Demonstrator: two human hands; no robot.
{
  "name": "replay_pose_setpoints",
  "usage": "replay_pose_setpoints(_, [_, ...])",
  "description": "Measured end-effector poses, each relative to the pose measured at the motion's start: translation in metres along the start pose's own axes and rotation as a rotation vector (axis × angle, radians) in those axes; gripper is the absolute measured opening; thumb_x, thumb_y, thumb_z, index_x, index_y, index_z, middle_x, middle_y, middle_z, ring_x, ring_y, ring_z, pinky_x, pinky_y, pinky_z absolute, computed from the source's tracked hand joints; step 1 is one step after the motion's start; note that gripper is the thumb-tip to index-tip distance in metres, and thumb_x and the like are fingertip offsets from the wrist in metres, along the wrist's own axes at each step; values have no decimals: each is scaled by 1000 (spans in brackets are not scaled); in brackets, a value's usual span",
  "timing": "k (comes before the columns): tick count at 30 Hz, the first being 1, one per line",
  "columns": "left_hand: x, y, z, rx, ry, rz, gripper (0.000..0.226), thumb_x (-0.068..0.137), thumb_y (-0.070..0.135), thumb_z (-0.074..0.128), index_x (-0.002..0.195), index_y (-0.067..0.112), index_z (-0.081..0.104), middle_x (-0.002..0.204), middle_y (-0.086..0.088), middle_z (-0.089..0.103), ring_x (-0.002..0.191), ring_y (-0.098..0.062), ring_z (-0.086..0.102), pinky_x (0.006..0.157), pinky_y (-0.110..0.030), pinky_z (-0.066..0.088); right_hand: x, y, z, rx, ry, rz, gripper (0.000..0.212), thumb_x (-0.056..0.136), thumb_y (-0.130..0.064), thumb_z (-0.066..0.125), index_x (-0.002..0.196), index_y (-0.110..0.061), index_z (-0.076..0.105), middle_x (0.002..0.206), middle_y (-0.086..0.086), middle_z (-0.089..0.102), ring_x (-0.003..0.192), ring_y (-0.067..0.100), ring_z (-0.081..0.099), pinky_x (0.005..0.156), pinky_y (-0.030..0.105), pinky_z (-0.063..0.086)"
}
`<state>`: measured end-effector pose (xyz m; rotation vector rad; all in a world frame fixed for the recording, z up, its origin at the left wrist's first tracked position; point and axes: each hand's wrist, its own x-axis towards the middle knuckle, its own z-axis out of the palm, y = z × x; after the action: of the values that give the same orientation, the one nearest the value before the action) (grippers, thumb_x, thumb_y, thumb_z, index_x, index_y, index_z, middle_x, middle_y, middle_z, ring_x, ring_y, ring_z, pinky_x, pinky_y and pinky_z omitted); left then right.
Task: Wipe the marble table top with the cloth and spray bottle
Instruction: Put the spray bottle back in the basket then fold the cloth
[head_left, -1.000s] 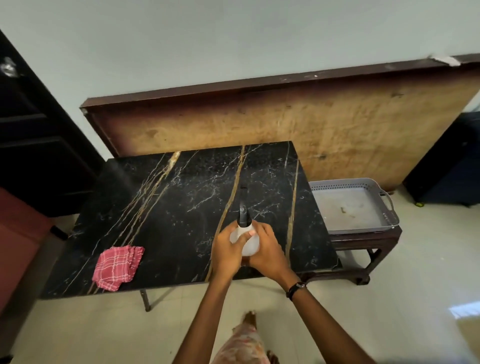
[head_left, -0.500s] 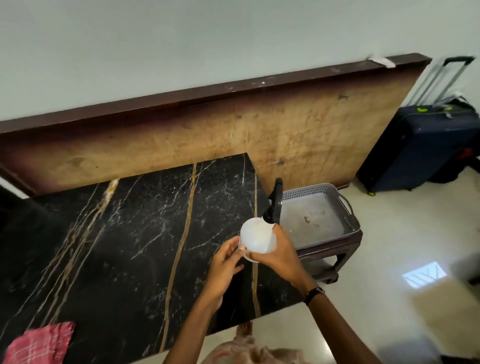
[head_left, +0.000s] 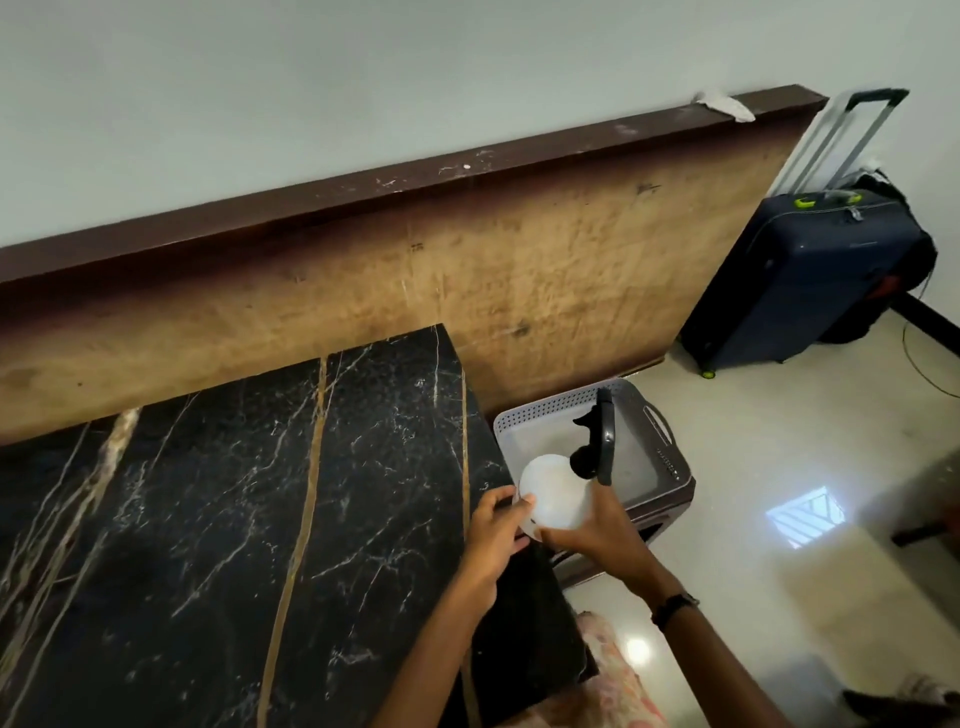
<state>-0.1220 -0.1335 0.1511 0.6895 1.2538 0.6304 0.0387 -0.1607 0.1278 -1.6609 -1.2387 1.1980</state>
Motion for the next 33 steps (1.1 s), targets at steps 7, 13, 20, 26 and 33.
replay_pose_setpoints(7, [81, -6, 60, -44, 102, -119, 44, 95, 13, 51, 137, 15, 41, 134, -9, 48, 115, -23, 53, 94, -33, 49, 90, 57, -42, -158, -126, 76, 104, 52, -47, 88, 137, -17, 36, 132, 3, 48, 121, 17, 48, 98, 30, 47])
replay_pose_setpoints(13, [142, -23, 83, -18, 225, -245, 50, 94, 10, 48, 141, 18, 35, 141, -9, 46, 125, -29, 49, 102, -39, 44, 152, 107, -40, -218, -218, 21, 100, 57, -20, 92, 136, -7, 31, 133, 9, 39, 122, 17, 39, 98, 22, 41])
replay_pose_setpoints(20, [203, -56, 84, 4, 346, -339, 52, 92, 12, 51, 141, 19, 35, 138, -12, 50, 122, -33, 51, 103, -46, 45, 196, 169, -20, -258, -289, 9, 103, 55, -17, 93, 137, 1, 33, 127, 7, 38, 118, 16, 37, 98, 9, 36])
replay_pose_setpoints(26, [231, -85, 81, -23, 371, -415, 60, 81, 30, 55, 139, 28, 39, 139, -8, 49, 125, -31, 48, 108, -49, 40, 213, 193, -13, -244, -309, 2, 105, 57, -22, 92, 140, -6, 31, 132, 4, 39, 120, 15, 42, 100, 23, 44])
replay_pose_setpoints(33, [238, -96, 84, 20, 374, -417, 73, 66, 42, 49, 137, 34, 39, 137, -6, 52, 122, -30, 51, 106, -47, 42, 214, 202, -15, -308, -345, -43, 106, 58, -21, 92, 142, -1, 29, 135, 11, 39, 122, 14, 40, 99, 8, 36])
